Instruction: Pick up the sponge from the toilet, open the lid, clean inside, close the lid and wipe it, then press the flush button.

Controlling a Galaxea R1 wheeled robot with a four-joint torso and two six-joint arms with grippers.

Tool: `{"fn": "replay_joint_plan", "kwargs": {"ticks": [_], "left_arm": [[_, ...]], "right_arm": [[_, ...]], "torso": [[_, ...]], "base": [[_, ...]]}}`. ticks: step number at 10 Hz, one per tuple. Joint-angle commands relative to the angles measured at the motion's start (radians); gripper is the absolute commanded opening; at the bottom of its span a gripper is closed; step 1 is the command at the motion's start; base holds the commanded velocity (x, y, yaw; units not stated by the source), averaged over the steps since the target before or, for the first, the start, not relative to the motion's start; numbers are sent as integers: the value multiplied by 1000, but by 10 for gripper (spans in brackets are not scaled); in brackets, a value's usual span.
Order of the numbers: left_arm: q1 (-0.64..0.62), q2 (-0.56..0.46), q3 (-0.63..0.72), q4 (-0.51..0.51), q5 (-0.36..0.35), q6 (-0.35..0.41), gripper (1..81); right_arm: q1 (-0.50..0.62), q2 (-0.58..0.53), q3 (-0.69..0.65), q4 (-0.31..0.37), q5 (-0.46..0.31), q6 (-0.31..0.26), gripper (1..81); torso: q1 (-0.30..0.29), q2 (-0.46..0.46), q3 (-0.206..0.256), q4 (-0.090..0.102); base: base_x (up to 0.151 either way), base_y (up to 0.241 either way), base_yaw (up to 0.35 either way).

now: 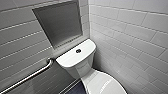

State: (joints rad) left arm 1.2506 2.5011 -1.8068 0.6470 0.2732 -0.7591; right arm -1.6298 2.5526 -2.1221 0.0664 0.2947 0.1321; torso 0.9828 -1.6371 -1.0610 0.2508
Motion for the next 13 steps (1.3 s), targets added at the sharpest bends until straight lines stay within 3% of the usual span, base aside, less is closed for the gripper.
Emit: {"fn": "replay_joint_plan", "kwargs": {"ticks": [1, 2, 4, 7, 9, 11, 13], "left_arm": [[55, 71, -94, 123, 43, 12, 811], [71, 82, -98, 140, 41, 12, 811], [94, 87, -100, 161, -29, 12, 811], [103, 119, -138, 161, -42, 12, 811], [106, 151, -180, 161, -43, 12, 811], [106, 167, -190, 163, -43, 12, 811], [106, 177, -190, 168, -43, 12, 811]], "right_arm": [[-36, -154, 225, -65, 82, 6, 10], [-26, -230, 355, -63, 100, 3, 10], [39, -370, 577, -53, 121, -2, 10], [194, -544, 769, -31, 110, 4, 10], [314, -642, 851, 46, 90, 1, 10], [493, -714, 906, 108, -35, 4, 10], [660, -685, 911, 174, -176, 3, 10]], "torso": [[0, 0, 0, 0], [0, 0, 0, 0], [0, 0, 0, 0], [0, 0, 0, 0], [0, 0, 0, 0], [0, 0, 0, 0], [0, 0, 0, 0]], "base": [[0, 0, 0], [0, 0, 0], [0, 0, 0], [0, 0, 0], [0, 0, 0], [0, 0, 0], [0, 0, 0]]}}
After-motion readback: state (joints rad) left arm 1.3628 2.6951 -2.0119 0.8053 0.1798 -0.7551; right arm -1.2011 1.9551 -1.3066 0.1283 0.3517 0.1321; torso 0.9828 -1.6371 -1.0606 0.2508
